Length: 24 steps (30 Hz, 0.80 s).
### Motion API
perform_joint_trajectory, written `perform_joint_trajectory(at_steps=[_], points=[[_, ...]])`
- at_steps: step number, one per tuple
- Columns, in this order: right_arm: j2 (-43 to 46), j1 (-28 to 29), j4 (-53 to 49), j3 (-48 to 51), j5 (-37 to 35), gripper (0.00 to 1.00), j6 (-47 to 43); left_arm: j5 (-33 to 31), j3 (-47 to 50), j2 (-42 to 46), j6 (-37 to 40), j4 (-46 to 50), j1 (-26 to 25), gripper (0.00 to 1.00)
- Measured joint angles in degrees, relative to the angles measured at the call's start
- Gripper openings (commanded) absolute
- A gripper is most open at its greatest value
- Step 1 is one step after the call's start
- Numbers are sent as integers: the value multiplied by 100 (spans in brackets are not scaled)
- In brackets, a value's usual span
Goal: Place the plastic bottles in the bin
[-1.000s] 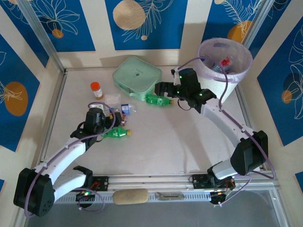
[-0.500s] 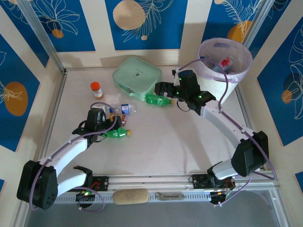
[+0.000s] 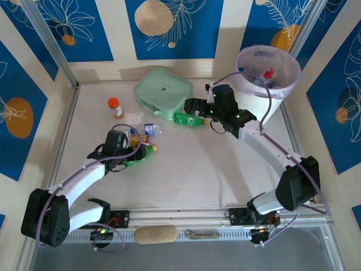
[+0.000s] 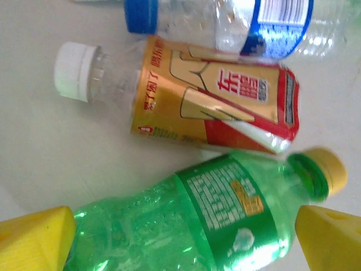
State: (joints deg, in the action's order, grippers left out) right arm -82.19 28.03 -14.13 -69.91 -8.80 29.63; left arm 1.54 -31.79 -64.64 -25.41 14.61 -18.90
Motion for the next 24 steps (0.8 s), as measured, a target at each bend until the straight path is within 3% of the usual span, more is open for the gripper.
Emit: perform_joint_trajectory(at_steps=[14, 19, 24], points=[[0, 0, 20, 26, 4, 99, 138, 142, 2, -205, -125, 291, -874, 97], [0, 0, 20, 28, 4, 99, 155, 144, -39, -592, -101, 260, -1169, 91], [0, -2, 17, 28, 2, 99, 192, 136, -195, -946, 26, 227, -1449, 76]])
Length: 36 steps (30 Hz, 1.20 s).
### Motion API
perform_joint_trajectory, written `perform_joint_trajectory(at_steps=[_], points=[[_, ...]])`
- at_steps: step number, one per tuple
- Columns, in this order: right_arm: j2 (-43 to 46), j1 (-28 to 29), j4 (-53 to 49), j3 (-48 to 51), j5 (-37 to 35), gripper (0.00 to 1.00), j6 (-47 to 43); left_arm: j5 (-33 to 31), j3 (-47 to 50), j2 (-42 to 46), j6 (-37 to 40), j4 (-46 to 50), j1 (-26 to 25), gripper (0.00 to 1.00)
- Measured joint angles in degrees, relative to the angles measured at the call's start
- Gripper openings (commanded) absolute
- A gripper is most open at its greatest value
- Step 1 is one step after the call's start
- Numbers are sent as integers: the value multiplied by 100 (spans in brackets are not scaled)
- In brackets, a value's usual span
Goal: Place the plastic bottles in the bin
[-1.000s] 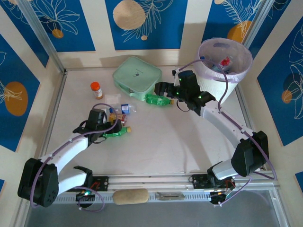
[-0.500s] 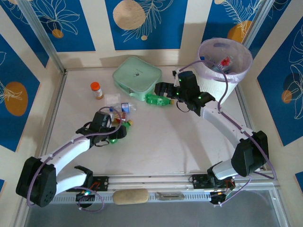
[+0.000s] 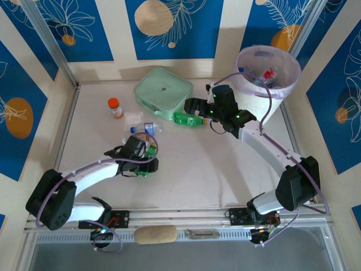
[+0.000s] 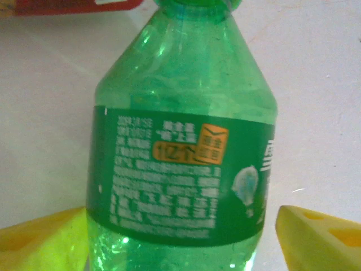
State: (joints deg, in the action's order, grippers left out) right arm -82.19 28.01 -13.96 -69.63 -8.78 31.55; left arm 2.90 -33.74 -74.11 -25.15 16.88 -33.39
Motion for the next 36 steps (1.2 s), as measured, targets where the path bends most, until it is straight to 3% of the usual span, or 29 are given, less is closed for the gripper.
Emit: perform_joint_trajectory(at_steps=[10, 18, 23, 36], points=[[0, 0, 0, 0, 2, 99, 7, -190, -149, -227, 166, -70, -280, 51], [0, 0, 4, 7, 127, 99, 109, -153, -168, -173, 2, -420, -361, 49], [0, -26, 103, 131, 452, 100, 243, -7, -170, 175, -492, -1362, -363, 48], [-92, 0, 997, 195, 2006, 85, 695, 1029, -339, 7, -997, -4223, -348, 49]])
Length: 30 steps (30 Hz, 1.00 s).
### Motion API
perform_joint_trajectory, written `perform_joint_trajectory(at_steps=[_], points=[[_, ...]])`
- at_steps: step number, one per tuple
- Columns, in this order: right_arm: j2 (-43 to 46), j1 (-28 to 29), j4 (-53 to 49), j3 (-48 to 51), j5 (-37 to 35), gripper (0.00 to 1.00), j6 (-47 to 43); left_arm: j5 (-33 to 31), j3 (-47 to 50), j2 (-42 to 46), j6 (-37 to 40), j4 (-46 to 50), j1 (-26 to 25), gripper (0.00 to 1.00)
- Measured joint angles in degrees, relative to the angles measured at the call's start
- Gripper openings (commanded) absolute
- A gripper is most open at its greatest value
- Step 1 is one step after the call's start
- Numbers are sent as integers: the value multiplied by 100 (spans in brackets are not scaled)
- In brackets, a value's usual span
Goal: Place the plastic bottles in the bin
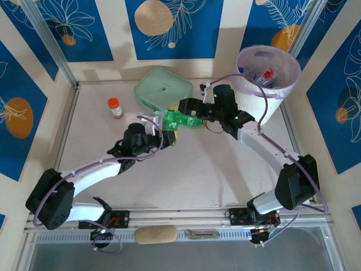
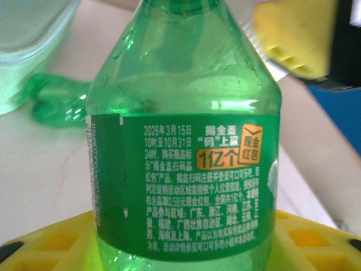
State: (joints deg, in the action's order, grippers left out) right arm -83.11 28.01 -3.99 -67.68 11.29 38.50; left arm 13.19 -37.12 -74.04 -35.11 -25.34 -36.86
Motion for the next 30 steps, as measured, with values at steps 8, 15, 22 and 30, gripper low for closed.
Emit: perform_joint_trajectory(at_steps=[8, 15, 22, 30], points=[[-236, 212, 114, 28, 527, 80, 190, 337, 0, -76, -44, -553, 0, 49], [-236, 420, 15, 96, 671, 74, 160, 378, 0, -70, -35, -557, 4, 49], [-306, 439, -26, 96, 667, 67, 111, 487, 0, -74, -42, -570, 22, 50], [-487, 476, 9, 96, 721, 72, 122, 522, 125, -81, -66, -562, 63, 52]])
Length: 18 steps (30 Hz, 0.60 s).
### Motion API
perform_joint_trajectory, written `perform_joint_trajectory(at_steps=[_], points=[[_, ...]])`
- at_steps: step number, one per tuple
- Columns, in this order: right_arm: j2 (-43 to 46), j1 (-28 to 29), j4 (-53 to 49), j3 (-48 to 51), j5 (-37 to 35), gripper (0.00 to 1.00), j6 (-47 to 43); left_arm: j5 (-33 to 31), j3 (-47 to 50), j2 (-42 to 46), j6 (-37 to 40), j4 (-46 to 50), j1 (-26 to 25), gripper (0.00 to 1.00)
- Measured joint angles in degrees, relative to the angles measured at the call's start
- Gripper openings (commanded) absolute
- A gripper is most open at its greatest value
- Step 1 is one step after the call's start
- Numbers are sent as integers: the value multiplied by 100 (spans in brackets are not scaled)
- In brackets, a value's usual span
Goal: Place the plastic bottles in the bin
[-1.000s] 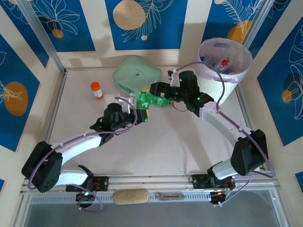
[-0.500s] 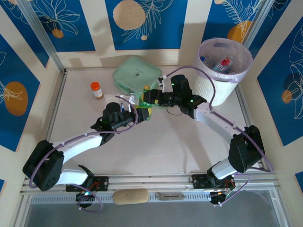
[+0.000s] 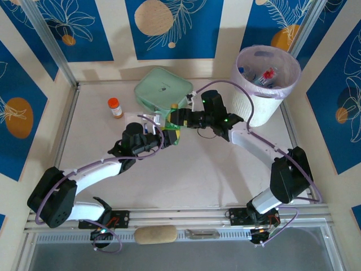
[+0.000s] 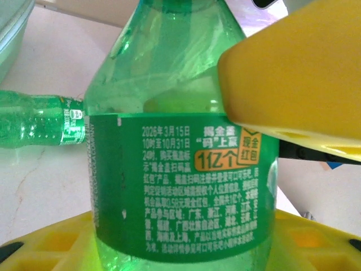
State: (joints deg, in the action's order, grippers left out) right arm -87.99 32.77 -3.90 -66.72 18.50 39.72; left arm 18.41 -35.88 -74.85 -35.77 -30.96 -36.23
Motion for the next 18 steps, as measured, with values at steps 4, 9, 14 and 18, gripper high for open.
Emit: perform_joint_trajectory(at_steps=[4, 9, 14, 18], points=[[-166, 96, 11, 0, 20, 74, 20, 111, 17, 0, 2, -33, -13, 52], [-232, 168, 26, 0, 20, 67, 15, 151, 22, 0, 2, -79, -13, 53], [-232, 181, 28, -2, 7, 56, -44, 146, 72, 0, -35, -142, -13, 72], [-232, 168, -37, -2, -173, 55, -76, 140, 164, 46, -63, -299, -13, 86]])
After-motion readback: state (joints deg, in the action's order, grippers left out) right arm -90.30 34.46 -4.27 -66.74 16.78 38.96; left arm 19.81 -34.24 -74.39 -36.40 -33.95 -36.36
